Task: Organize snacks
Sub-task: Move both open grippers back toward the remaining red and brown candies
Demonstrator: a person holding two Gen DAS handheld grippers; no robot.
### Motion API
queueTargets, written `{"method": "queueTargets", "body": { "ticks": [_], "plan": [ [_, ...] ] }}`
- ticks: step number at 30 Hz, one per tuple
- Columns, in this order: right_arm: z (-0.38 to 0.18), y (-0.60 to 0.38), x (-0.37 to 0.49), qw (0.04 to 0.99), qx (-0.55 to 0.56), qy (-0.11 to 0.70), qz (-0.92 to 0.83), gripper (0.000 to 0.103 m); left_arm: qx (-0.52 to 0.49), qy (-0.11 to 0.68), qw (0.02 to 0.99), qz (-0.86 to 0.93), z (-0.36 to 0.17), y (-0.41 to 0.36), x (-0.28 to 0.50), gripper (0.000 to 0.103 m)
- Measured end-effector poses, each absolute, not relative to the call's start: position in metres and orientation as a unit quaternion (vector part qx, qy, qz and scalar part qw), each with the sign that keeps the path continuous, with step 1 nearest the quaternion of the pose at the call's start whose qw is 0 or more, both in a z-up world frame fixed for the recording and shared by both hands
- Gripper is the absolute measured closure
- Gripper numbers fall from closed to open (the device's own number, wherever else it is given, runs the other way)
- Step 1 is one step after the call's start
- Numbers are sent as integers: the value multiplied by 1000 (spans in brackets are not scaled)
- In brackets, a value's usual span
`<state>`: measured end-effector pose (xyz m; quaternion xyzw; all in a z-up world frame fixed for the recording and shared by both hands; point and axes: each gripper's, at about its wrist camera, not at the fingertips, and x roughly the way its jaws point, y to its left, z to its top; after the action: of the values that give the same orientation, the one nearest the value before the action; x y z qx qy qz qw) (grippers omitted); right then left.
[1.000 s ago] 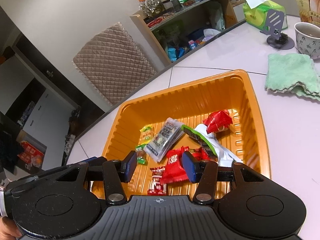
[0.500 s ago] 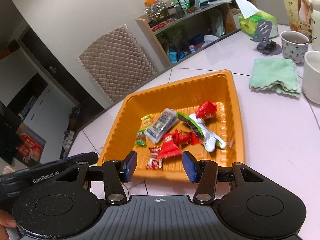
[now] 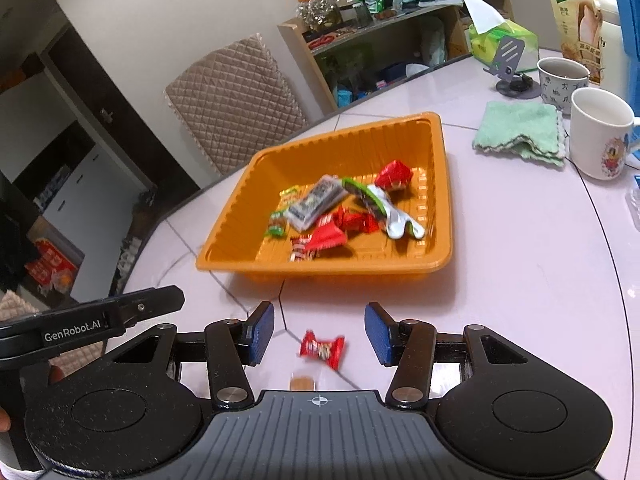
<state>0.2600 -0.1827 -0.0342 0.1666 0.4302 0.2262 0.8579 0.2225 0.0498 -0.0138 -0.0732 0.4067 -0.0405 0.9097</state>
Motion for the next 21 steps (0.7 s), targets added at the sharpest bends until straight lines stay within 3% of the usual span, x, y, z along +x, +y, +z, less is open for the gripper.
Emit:
{"method": "queueTargets", "body": {
  "ticks": [21],
  "plan": [
    [-59, -196, 202, 845, 127, 467, 225, 52, -83, 446, 890, -48, -42, 20, 161, 70]
  ]
}}
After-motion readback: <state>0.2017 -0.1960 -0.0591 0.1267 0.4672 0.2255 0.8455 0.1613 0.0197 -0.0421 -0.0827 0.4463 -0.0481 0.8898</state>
